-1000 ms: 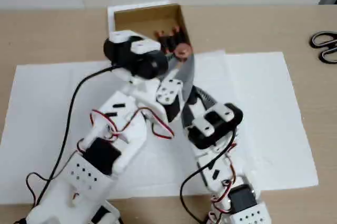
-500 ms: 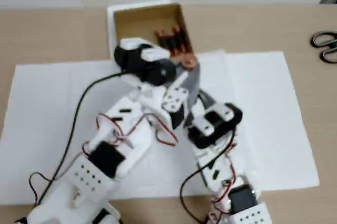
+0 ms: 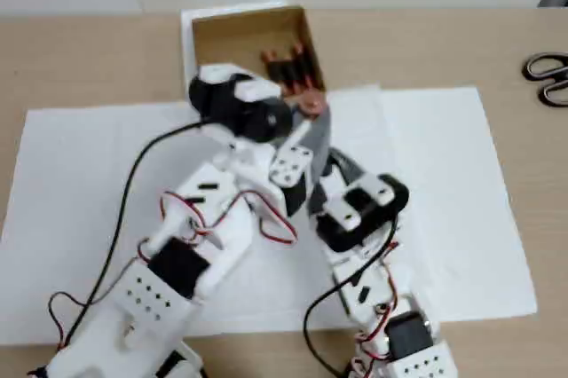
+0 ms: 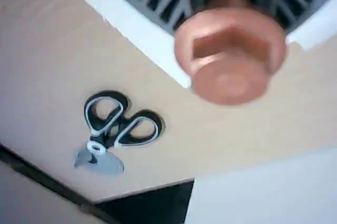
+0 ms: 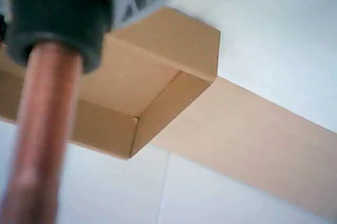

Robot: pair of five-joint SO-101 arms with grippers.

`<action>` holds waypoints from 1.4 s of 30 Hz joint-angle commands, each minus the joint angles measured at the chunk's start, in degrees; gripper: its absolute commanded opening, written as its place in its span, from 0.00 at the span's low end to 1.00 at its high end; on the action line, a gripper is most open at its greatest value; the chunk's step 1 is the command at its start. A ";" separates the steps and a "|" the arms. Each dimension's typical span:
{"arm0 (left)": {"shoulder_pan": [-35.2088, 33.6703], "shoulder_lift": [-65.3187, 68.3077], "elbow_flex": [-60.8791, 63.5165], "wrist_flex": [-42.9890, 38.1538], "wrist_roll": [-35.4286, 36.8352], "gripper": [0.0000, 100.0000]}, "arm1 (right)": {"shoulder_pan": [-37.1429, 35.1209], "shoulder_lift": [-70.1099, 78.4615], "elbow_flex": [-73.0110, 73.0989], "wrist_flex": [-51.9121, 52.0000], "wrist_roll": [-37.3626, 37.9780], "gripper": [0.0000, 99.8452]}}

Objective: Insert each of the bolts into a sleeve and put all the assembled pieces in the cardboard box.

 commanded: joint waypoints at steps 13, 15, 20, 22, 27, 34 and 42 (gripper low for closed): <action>3.60 -1.49 10.33 -4.66 -0.18 0.05 | 0.04 -0.57 -1.85 -1.36 0.44 0.00; 3.60 -1.58 9.63 -4.66 -0.09 0.09 | 0.04 -0.57 -1.85 -1.36 0.53 0.00; 3.69 -1.58 6.46 -4.48 -0.09 0.11 | 0.04 -0.57 -1.85 -1.36 0.53 0.00; 3.34 -1.58 6.11 -3.43 -0.18 0.11 | 0.04 -0.57 -1.85 -1.36 0.53 0.00; 1.05 -1.49 5.67 -2.90 -3.25 0.12 | 0.04 -0.57 -1.85 -1.36 0.53 0.00; 2.90 -1.05 7.96 -2.90 -3.60 0.15 | 0.04 -0.57 -1.85 -1.36 0.53 0.00; -3.69 0.18 9.89 -4.04 -4.04 0.15 | -0.04 -0.57 -1.93 -1.36 0.53 0.00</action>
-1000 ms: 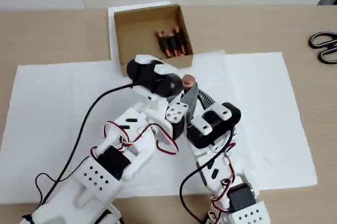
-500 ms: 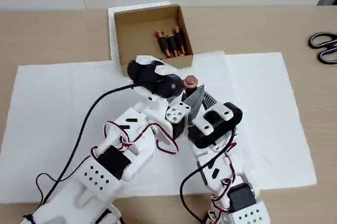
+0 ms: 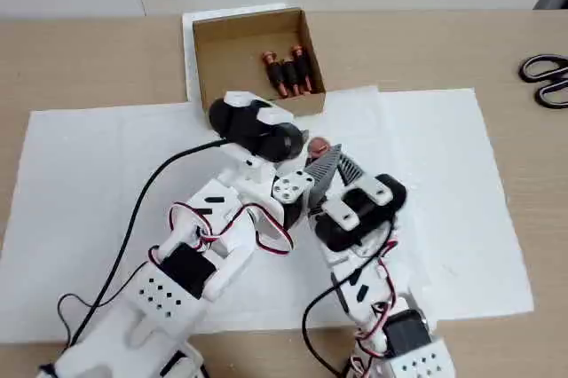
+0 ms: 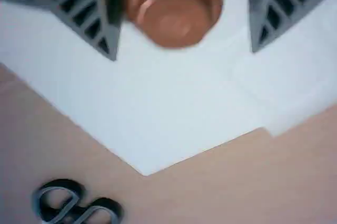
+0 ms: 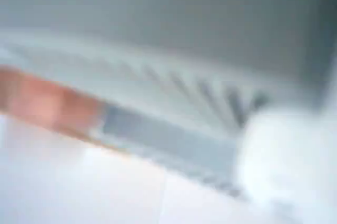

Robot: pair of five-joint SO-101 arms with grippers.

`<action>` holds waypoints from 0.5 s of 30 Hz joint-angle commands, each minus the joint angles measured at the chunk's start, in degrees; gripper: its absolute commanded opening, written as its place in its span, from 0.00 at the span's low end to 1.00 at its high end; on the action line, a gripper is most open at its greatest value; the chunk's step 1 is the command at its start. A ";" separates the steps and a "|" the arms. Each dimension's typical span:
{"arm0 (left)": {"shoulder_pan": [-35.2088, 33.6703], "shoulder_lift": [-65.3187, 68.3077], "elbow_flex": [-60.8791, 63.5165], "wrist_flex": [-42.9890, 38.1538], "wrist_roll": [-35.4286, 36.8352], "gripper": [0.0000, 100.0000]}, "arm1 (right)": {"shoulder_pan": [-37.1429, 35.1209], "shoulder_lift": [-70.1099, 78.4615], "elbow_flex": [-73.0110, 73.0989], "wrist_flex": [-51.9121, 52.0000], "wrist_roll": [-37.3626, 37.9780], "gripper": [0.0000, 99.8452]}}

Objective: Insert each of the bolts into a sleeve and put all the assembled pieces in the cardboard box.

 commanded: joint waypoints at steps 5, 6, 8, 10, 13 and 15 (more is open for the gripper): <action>-2.29 3.78 2.77 -5.71 0.44 0.15 | 0.48 -0.66 -2.99 -2.86 0.44 0.00; -3.52 3.69 2.77 -6.07 0.44 0.15 | 1.19 -0.22 -3.78 -3.82 0.44 0.00; -5.63 2.64 0.48 -8.26 0.53 0.15 | 2.24 0.04 -4.84 -6.55 0.44 0.00; -6.42 -0.09 -4.79 -10.73 0.53 0.13 | 3.47 0.48 -5.36 -6.99 0.44 0.00; -10.29 -2.90 -15.43 -9.58 0.44 0.00 | 7.25 4.53 -9.49 -6.99 0.00 0.00; -15.21 -2.99 -21.76 -5.19 0.18 0.01 | 10.33 10.24 -13.71 -7.52 -0.44 0.00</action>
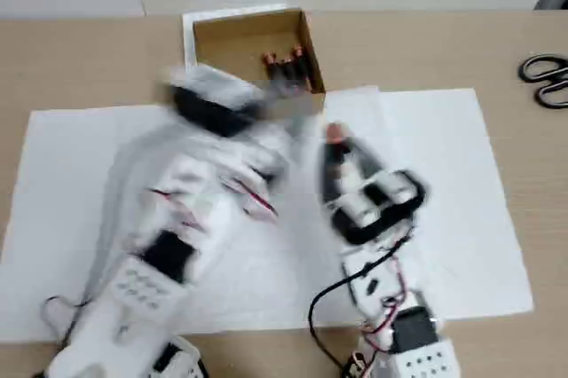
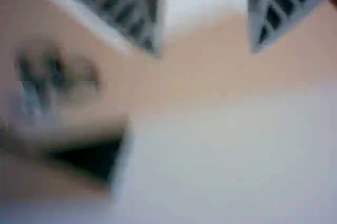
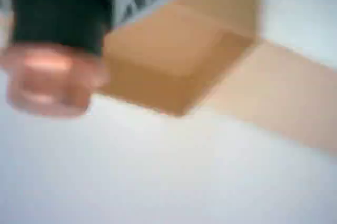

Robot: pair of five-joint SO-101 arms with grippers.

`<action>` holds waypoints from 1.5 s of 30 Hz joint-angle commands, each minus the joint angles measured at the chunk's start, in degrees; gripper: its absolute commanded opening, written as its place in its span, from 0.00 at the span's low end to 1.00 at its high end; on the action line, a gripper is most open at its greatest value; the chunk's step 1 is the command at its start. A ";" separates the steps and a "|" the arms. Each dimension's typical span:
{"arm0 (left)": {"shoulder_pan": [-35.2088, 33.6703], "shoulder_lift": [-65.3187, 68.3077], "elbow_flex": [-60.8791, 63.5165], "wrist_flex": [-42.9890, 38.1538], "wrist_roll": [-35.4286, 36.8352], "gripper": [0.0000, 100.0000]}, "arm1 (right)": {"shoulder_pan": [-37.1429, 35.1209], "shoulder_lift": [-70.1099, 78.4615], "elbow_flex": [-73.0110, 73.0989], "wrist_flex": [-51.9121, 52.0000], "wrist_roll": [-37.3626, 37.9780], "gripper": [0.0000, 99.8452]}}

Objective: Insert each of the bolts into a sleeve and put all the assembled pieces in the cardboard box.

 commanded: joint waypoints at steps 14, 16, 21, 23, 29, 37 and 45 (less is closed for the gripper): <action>-11.60 -2.29 1.54 17.85 0.18 0.01 | 5.14 52.00 -51.34 -4.18 -10.90 0.00; -11.08 -2.37 11.38 14.07 1.14 0.01 | 2.51 62.55 -61.89 -1.19 -10.73 0.00; -10.11 -2.81 25.36 10.55 9.49 0.01 | -3.56 92.18 -99.34 22.81 -10.11 0.00; -9.58 -2.81 26.59 10.55 11.08 0.01 | -5.14 103.60 -117.36 33.89 -9.58 0.00; -4.48 -2.81 28.79 14.68 11.69 0.01 | -8.04 136.48 -162.81 55.60 -4.57 0.00; 5.27 -2.90 34.15 9.85 11.69 0.01 | -8.04 158.20 -181.98 58.24 -0.09 0.00; 11.34 -2.81 36.26 3.96 11.69 0.01 | -7.69 159.16 -172.92 52.44 -0.35 0.00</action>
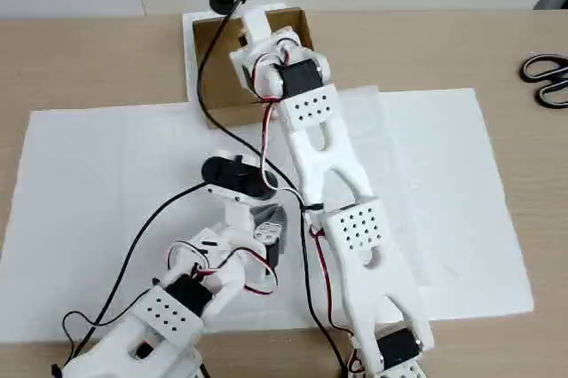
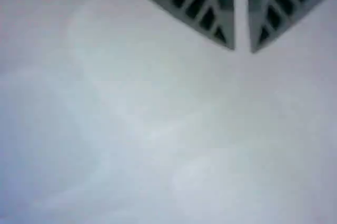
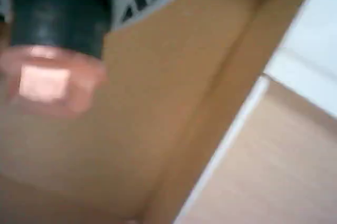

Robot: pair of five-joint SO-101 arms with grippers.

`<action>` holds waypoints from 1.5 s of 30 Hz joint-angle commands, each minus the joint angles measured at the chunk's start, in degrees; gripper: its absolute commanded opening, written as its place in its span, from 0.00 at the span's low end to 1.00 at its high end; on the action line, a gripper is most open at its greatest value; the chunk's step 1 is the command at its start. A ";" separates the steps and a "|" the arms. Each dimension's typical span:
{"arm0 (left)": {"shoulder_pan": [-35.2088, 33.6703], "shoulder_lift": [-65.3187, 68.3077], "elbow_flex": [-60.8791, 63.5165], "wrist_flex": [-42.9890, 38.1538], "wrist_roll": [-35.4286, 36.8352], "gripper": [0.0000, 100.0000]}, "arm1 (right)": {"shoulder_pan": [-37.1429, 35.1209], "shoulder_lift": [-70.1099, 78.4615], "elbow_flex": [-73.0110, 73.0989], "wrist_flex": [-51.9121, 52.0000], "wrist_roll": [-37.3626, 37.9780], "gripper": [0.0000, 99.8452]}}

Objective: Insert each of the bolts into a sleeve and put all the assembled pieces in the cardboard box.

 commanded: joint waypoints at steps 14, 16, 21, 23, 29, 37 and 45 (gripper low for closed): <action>2.90 -0.79 -0.13 -1.58 0.00 0.01 | 0.57 -1.10 13.36 -14.20 0.18 0.00; 2.90 -0.79 -0.13 -1.58 -0.09 0.01 | 0.66 -1.10 15.03 -15.96 0.09 0.00; 2.99 -0.79 -0.13 -1.58 -0.09 0.01 | 1.19 0.04 18.20 -21.23 0.35 0.00; 2.99 -0.79 -0.13 -1.58 -0.09 0.01 | 1.54 1.45 18.20 -22.20 0.44 0.00; 2.99 -0.79 -0.13 -1.58 -0.18 0.01 | 1.71 3.56 18.20 -22.20 0.44 0.00; 2.99 -0.79 -0.13 -1.58 -0.18 0.01 | 1.80 3.65 18.20 -21.85 0.18 0.08; 2.81 -0.79 -0.13 -1.58 0.09 0.01 | 1.80 3.38 18.11 -21.76 0.18 0.23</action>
